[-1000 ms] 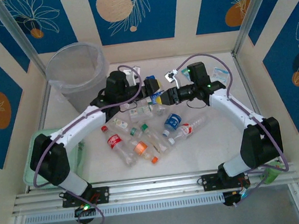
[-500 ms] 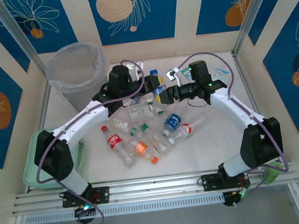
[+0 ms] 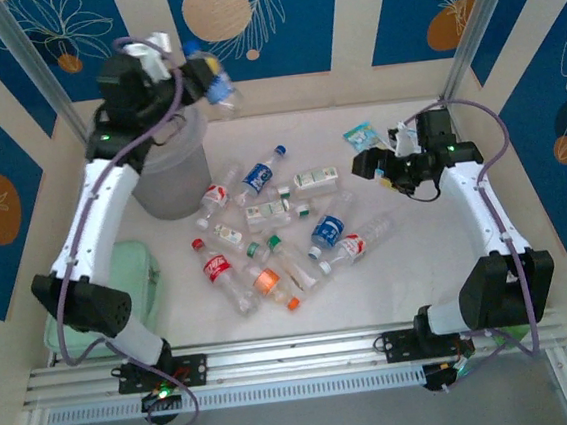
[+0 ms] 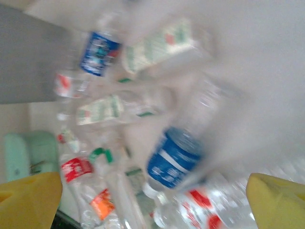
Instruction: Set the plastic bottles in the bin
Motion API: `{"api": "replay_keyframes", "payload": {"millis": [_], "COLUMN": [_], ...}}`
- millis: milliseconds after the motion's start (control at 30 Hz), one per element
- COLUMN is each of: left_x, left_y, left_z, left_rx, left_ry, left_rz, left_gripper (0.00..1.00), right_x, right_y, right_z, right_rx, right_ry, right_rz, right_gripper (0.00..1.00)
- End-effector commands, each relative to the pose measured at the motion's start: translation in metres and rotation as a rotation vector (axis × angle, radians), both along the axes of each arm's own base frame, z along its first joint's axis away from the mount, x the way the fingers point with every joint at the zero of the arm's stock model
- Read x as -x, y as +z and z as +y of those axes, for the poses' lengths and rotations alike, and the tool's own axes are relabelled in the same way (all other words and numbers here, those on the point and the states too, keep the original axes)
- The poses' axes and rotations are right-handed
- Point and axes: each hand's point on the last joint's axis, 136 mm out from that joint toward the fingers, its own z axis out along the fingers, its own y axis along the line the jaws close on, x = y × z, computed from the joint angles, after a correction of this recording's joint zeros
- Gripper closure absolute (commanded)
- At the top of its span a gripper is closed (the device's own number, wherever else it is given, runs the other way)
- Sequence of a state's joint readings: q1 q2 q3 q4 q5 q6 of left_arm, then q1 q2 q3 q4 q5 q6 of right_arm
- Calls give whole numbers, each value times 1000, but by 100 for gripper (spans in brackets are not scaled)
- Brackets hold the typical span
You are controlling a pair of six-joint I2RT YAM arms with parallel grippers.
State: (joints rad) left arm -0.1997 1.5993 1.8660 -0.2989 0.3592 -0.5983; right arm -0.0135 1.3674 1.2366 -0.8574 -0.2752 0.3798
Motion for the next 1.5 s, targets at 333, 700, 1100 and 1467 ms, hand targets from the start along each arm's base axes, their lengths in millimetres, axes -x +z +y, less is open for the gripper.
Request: {"api": "replay_keyframes", "payload": {"millis": [333,700,1100,1467], "left_x": [-49,-47,-30,-16], "left_y": [-115,-245,-257,-144], "left_z": [174,163,157,151], "left_rx": [-428,-676,-659,-590], "left_ry": [452,313,296,341], "left_rz": [318,596,608,379], "left_gripper": [100,100,18,14], "right_x": [58,70,74,92], "right_y": [-25,-39,-71,-101], "right_z": [-25,-31,2,22], "right_rx": [22,111,77,2], "right_ry": [-322,-402,-476,-520], "right_rz": [164,227,362,499], "right_gripper": [1,1,1,1]}}
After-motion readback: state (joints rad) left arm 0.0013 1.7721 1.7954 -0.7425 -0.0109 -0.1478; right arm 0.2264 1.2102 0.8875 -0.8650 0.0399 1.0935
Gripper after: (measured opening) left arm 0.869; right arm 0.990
